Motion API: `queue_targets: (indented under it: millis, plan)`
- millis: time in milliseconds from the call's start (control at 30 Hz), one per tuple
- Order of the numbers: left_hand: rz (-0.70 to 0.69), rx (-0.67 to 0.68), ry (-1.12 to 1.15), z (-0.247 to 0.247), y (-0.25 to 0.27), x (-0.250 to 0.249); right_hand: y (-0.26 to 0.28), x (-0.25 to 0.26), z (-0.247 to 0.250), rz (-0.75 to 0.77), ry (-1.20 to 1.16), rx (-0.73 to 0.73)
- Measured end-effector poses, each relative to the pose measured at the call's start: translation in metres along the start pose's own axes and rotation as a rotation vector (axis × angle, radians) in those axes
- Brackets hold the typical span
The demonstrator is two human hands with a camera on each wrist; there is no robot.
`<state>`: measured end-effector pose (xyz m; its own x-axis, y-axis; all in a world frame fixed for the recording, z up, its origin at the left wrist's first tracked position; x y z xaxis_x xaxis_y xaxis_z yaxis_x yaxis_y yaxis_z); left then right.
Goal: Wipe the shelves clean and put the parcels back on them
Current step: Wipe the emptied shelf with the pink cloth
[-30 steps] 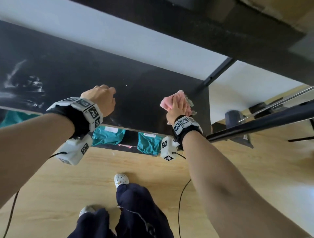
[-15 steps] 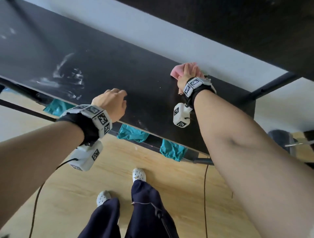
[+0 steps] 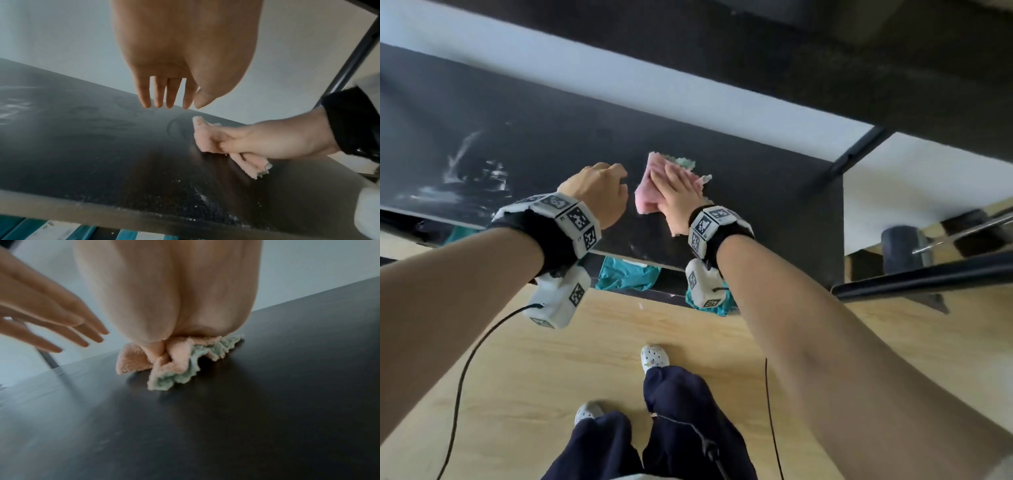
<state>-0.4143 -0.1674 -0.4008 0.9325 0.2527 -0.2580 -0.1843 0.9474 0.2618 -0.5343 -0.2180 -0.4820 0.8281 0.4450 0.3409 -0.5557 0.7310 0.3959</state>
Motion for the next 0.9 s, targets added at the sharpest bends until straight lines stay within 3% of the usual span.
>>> queue_targets:
  millis: [133, 300, 367, 467, 633, 733, 900]
  plan:
    - [-0.003, -0.001, -0.008, -0.004, 0.008, -0.003, 0.015, -0.060, 0.023, -0.204, -0.003, -0.032]
    - [0.061, 0.021, -0.019, -0.008, 0.026, 0.039, 0.002, -0.027, 0.038, -0.327, -0.108, -0.102]
    - [0.076, 0.013, -0.015, -0.008, 0.032, 0.057, -0.002, 0.009, 0.037, -0.277, -0.115, -0.133]
    - [0.101, 0.005, -0.017, -0.007, 0.044, 0.077, -0.001, 0.067, 0.001, -0.124, -0.033, -0.043]
    - [0.053, 0.007, -0.032, -0.004, 0.056, 0.080, 0.030, 0.101, -0.045, -0.006, 0.001, 0.001]
    - [-0.049, 0.014, -0.027, -0.005, 0.061, 0.061, 0.058, 0.076, -0.050, 0.009, -0.028, -0.040]
    - [-0.154, 0.042, -0.016, -0.015, 0.081, 0.043, 0.121, -0.038, -0.035, -0.371, -0.091, -0.152]
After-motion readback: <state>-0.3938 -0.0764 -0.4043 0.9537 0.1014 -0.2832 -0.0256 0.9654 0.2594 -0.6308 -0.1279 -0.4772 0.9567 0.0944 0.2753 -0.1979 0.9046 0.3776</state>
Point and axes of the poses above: each hand's wrist, its own y-axis away from the middle knuckle, its own z-axis out of the back of the hand, x = y × z, the point moved 8 cm from there along -y, towards the middle knuckle
